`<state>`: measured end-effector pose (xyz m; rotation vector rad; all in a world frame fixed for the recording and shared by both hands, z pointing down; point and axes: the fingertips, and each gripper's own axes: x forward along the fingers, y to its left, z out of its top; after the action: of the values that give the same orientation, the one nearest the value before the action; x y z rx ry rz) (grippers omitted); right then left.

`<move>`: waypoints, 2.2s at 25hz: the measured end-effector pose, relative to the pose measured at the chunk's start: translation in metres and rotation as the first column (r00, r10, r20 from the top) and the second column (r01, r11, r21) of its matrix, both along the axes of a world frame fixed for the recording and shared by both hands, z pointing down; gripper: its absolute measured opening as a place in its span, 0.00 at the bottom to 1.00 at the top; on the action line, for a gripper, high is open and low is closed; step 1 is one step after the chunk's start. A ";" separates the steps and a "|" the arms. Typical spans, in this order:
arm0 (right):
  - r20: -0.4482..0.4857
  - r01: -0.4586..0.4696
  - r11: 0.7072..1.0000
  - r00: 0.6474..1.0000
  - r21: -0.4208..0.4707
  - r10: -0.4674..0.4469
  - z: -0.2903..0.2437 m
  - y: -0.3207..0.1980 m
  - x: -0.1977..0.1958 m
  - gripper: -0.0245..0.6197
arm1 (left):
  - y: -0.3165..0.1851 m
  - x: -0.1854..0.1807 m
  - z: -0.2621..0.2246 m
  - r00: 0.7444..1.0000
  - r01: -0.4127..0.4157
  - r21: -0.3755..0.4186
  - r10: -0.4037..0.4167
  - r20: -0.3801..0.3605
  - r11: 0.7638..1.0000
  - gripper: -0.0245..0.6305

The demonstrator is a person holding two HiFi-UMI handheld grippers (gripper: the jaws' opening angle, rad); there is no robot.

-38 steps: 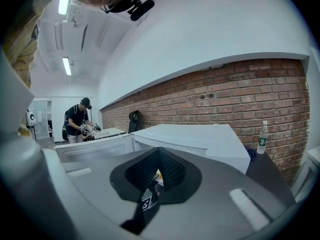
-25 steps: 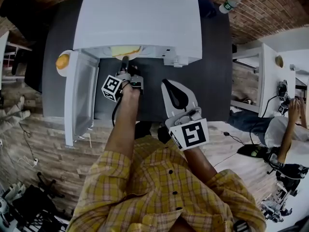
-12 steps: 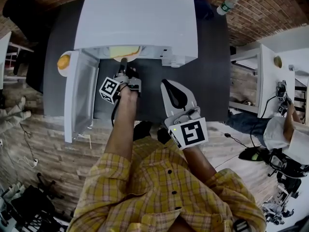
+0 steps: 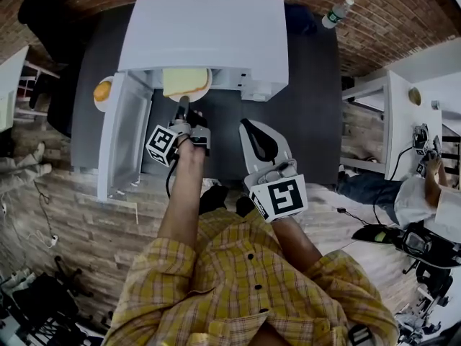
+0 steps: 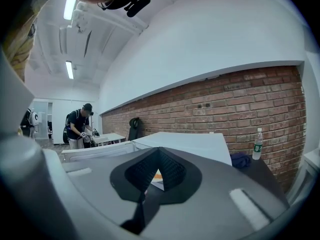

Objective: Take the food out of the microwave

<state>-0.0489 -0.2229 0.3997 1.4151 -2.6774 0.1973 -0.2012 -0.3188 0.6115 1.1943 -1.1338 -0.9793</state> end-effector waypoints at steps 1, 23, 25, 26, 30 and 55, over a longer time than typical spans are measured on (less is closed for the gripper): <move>0.005 0.000 1.000 1.000 0.003 0.000 -0.002 0.002 0.001 0.04 | 0.004 0.000 -0.005 1.000 0.004 0.006 -0.004 -0.003 1.000 0.05; 0.051 0.054 0.998 0.997 0.029 -0.055 -0.026 0.044 0.013 0.04 | 0.106 0.019 -0.092 0.998 0.050 0.031 -0.049 -0.031 0.998 0.06; 0.049 0.058 0.998 0.997 0.018 -0.059 -0.025 0.046 0.012 0.04 | 0.111 0.016 -0.103 0.998 0.058 0.023 -0.058 -0.027 0.998 0.06; 0.052 0.058 0.998 0.997 0.016 -0.059 -0.025 0.046 0.011 0.04 | 0.113 0.015 -0.110 0.998 0.065 0.024 -0.064 -0.028 0.998 0.06; 0.062 0.056 0.998 0.996 0.023 -0.058 -0.032 0.047 0.010 0.04 | 0.122 0.015 -0.137 0.996 0.079 0.038 -0.078 -0.039 0.996 0.06; 0.086 0.070 0.994 0.993 0.087 -0.078 -0.068 0.056 0.002 0.03 | 0.170 0.044 -0.246 0.992 0.079 0.203 -0.057 -0.109 0.976 0.06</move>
<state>-0.0473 -0.1666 0.3314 1.3573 -2.8362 0.1471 -0.1573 -0.1491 0.3659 1.2610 -1.0155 -1.2211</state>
